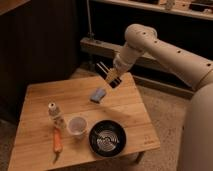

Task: Place the eraser on the white sponge

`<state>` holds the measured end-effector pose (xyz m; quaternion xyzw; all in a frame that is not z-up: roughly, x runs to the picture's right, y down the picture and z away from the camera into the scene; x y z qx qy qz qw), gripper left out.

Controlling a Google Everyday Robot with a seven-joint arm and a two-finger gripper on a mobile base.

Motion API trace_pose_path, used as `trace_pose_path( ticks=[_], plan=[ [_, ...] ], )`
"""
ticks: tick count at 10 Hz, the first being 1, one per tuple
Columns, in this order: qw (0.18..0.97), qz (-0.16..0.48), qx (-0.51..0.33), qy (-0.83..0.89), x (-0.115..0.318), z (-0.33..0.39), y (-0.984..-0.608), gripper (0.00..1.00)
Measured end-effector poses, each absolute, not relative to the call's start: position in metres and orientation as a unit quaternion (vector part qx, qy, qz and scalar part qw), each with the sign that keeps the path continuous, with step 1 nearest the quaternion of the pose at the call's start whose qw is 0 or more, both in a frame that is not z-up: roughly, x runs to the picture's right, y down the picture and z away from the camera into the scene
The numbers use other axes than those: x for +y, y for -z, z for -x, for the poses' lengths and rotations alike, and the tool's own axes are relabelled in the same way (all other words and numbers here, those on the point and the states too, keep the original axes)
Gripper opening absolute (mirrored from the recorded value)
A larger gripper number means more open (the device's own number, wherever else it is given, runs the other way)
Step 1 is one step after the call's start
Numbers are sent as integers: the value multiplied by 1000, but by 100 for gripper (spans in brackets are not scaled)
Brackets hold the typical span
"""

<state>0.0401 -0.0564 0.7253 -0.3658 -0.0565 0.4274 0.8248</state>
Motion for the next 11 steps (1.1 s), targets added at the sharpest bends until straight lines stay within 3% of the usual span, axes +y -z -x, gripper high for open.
trace_pose_path(
  ticks=[6,11],
  plan=[
    [831,392,-1,-393,-26,-43,-824,0],
    [839,392,8,-377,-11,-18,-855,0]
  ],
)
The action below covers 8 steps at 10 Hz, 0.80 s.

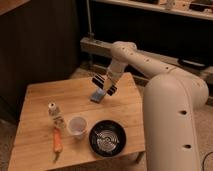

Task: Place the eraser on the white sponge

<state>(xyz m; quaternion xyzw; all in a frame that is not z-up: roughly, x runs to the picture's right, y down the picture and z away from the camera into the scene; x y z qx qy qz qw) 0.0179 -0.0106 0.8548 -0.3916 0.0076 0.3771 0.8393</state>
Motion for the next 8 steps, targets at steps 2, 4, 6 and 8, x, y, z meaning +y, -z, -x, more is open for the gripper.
trace_pose_path(
  ticks=[2,4,6,8],
  plan=[
    [842,389,8,-374,-5,-7,-858,0],
    [844,387,10,-372,4,4,-864,0],
    [844,390,10,-368,12,16,-869,0],
    [841,395,15,-369,23,25,-882,0]
  ],
)
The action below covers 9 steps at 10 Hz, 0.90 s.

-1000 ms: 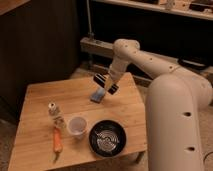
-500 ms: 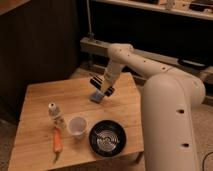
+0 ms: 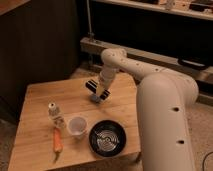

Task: Place the eraser on the white sponge

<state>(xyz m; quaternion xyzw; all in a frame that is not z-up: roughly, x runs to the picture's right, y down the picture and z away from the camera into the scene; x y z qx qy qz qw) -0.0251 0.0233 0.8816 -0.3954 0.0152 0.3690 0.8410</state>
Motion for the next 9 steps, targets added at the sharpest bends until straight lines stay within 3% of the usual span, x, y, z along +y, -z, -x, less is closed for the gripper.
trace_pose_path(
  ticks=[8,9],
  plan=[
    [818,408,56,-402,26,23,-937,1],
    [809,407,65,-419,25,16,-945,10]
  ],
)
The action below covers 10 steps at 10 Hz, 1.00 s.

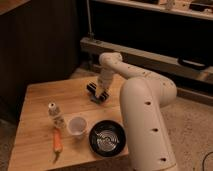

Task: Place the eraser on the white sponge

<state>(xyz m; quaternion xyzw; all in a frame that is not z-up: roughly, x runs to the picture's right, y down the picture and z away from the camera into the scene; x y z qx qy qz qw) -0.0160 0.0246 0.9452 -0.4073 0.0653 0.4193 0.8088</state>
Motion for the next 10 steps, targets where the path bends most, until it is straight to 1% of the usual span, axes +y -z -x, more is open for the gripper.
trace_pose_path(
  ticks=[1,4,5,6,7,8,10],
  plan=[
    [804,403,74,-431,23,11,-948,18],
    [806,400,75,-429,25,12,-948,50],
    [807,401,74,-427,26,12,-947,58],
    [807,403,71,-425,27,15,-946,72],
    [807,404,69,-424,26,16,-945,77],
    [808,405,68,-424,25,17,-944,80],
    [807,408,67,-422,24,17,-941,80]
  ],
)
